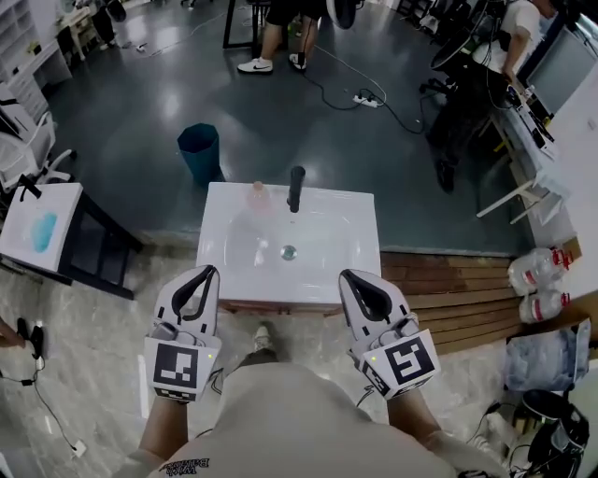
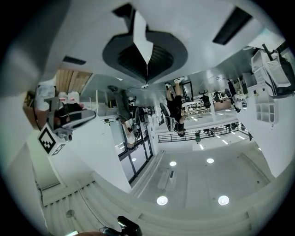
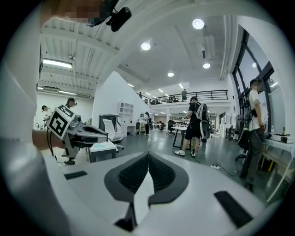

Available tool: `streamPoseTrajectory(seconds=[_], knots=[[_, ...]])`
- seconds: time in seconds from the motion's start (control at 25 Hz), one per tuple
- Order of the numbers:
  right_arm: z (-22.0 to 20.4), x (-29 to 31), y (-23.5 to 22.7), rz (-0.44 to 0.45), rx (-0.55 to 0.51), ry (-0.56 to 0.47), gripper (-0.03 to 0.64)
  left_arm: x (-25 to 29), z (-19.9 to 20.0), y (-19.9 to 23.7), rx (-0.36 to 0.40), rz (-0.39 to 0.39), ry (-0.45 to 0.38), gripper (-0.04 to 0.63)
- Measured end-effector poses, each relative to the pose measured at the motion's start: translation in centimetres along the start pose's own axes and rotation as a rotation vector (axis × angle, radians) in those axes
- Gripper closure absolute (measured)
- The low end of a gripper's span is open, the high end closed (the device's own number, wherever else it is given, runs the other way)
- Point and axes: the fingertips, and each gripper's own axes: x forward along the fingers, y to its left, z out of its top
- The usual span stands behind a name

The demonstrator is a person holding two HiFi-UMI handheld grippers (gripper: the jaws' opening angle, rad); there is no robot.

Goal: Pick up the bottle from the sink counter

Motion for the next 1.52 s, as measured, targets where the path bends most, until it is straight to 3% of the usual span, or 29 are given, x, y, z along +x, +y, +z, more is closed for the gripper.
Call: streamPoseTrajectory(seconds=[0.2, 0.36, 0.72, 1.0, 1.2, 1.36, 1.52], knots=[[1.1, 5.8, -1.8, -0.015, 0.011, 0.004, 0.620, 4.2, 0.9, 4.0, 0.005, -0.024, -0.047, 0.588], [1.4, 9.0, -2.9, -0.030, 0.018, 0.009, 0.620, 7.1, 0.8, 6.0, 0.050, -0.048, -0.034, 0.589], [1.3, 12.6, -5.1, -0.055, 0.025, 0.029, 0.620, 10.6, -0.3, 7.7, 0.035, -0.081, 0.004, 0.588], [1.0, 14.0, -7.2, -0.041, 0.043, 0.029, 0.620, 12.3, -0.6, 7.9, -0.006, -0.054, 0.018, 0.588], [1.2, 15.1, -9.5, -0.031, 0.059, 0.020, 0.620, 14.3, -1.1, 7.9, 0.063, 0.014, 0.093, 0.588], [0.8, 16.1, -10.3, 0.006, 0.052, 0.033, 0.620, 15.7, -0.7, 7.7, -0.018, 0.003, 0.068, 0.588], [0.3, 16.9, -10.8, 0.030, 0.062, 0.039, 0.620, 17.2, -0.2, 7.9, -0.045, -0.001, 0.042, 0.588]])
